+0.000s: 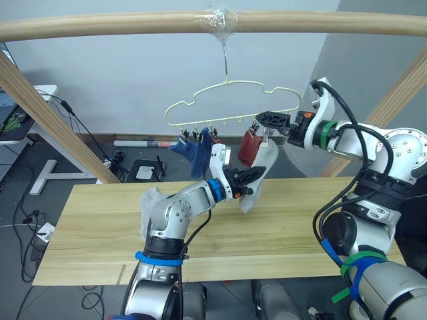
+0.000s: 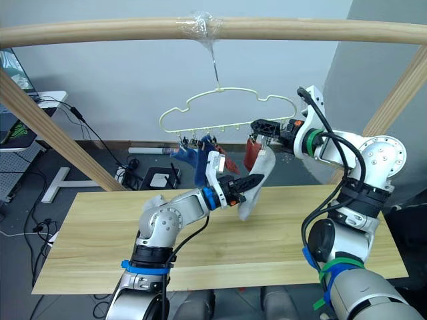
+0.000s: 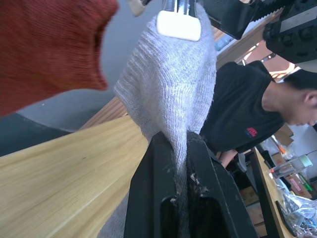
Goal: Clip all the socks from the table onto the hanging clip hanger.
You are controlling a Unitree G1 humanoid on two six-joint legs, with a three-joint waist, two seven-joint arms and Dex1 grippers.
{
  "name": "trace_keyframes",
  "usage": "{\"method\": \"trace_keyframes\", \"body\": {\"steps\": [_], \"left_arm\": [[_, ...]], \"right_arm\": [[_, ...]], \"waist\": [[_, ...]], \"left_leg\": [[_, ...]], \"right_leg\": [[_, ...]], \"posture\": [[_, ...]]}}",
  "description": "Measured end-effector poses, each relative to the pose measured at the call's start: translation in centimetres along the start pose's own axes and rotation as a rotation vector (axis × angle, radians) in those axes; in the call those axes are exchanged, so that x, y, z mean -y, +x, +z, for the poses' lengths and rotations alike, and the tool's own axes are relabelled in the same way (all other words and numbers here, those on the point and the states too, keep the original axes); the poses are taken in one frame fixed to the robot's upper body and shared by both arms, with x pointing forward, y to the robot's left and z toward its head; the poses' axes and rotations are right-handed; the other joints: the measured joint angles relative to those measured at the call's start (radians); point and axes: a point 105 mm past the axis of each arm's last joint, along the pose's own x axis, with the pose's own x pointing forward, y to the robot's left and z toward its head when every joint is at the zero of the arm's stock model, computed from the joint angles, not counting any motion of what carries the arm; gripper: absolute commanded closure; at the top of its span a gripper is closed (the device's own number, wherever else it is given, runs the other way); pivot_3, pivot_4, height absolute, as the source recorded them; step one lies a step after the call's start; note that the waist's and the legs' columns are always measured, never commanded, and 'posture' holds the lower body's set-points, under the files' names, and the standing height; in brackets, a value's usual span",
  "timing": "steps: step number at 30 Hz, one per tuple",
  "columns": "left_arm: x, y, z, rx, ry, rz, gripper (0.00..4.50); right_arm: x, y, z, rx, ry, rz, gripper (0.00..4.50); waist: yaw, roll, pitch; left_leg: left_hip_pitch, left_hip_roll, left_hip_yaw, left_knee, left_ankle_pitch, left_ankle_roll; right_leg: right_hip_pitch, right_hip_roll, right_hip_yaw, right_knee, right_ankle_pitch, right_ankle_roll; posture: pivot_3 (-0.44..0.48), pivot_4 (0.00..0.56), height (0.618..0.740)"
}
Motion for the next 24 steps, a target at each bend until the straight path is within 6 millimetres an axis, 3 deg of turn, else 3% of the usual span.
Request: {"method": "trace_keyframes", "body": {"steps": [2, 6, 12, 17, 21, 24], "left_arm": [[0.1, 0.1, 0.0, 0.005, 0.0, -0.004, 4.5], [0.1, 0.3, -0.7, 0.002, -0.034, -0.021, 3.54], [0.0, 0.6, -1.4, -0.002, -0.075, -0.046, 1.66], [-1.3, -1.0, -2.6, -0.049, -0.095, -0.013, 0.18], [-1.9, -2.9, -2.6, -0.085, -0.032, 0.02, 0.03], [-2.2, -6.5, -0.5, -0.125, 0.176, 0.074, 0.03]], "right_arm": [[-0.1, -0.9, 0.2, 0.014, -0.045, 0.014, 0.02], [0.3, -2.5, -0.1, 0.026, -0.144, -0.004, 0.0], [3.0, -3.9, -0.4, 0.155, -0.223, -0.133, 0.0], [4.2, -4.3, -2.2, 0.158, -0.318, -0.194, 0.0], [4.3, -4.1, -2.9, 0.161, -0.452, -0.219, 0.0], [4.9, -3.9, -4.2, 0.179, -0.584, -0.272, 0.0]], "waist": [[0.0, 0.0, 0.0], [-0.001, 0.0, 0.0], [-0.008, 0.0, 0.0], [-0.026, 0.0, 0.0], [-0.026, 0.0, 0.0], [-0.03, -0.001, 0.0]], "left_leg": [[0.0, 0.0, 0.0, 0.0, 0.0, 0.0], [0.0, 0.0, 0.0, 0.0, 0.0, 0.0], [0.0, 0.0, 0.001, 0.001, 0.0, 0.0], [0.001, 0.0, 0.001, 0.001, 0.0, 0.0], [0.001, 0.0, 0.001, 0.001, 0.0, 0.0], [0.002, 0.001, 0.001, 0.0, 0.0, -0.001]], "right_leg": [[0.0, 0.0, 0.0, 0.0, 0.0, 0.0], [0.0, 0.0, 0.0, -0.001, -0.001, 0.002], [0.0, 0.0, 0.001, 0.0, -0.002, 0.005], [0.0, 0.0, 0.001, 0.0, -0.003, 0.005], [0.0, 0.0, 0.001, 0.0, -0.002, 0.006], [-0.001, 0.002, 0.002, 0.001, -0.003, 0.006]], "posture": [[0.005, 0.201, 0.74], [-0.017, 0.189, 0.74], [-0.025, 0.183, 0.74], [-0.022, 0.191, 0.74], [-0.012, 0.192, 0.74], [0.006, 0.199, 0.74]]}}
